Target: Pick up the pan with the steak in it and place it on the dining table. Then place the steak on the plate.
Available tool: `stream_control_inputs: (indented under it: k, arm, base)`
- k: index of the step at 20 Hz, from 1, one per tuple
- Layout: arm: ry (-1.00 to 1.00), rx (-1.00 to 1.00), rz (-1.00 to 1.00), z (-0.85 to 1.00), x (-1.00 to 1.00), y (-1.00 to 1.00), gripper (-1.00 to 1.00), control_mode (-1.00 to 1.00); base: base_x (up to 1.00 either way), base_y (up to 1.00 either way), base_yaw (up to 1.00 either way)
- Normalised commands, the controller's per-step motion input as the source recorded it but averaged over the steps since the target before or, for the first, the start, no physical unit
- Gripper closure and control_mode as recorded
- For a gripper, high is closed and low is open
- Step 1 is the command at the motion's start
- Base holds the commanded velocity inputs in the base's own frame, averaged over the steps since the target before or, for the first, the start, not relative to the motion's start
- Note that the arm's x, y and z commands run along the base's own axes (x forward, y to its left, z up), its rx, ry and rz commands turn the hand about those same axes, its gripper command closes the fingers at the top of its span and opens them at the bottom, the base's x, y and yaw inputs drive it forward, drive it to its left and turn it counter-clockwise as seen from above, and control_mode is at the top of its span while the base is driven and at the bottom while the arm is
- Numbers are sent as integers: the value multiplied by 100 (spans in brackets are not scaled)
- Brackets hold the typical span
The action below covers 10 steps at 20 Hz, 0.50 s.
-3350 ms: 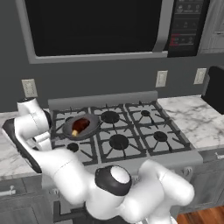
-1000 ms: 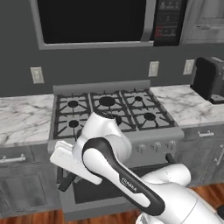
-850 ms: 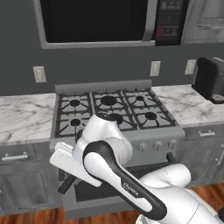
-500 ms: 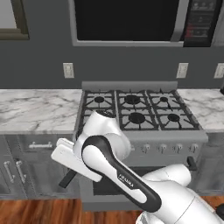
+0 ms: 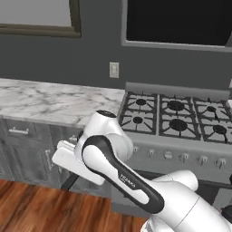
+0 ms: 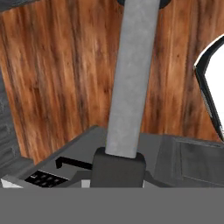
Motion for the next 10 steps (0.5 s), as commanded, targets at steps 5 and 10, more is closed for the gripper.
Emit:
stream_control_inputs:
  k: [5, 10]
  arm:
    - [0, 0, 0, 0, 0, 0, 100, 100]
    - [0, 0, 0, 0, 0, 0, 100, 100]
  base:
    - [-8, 0, 50]
    - [-8, 0, 50]
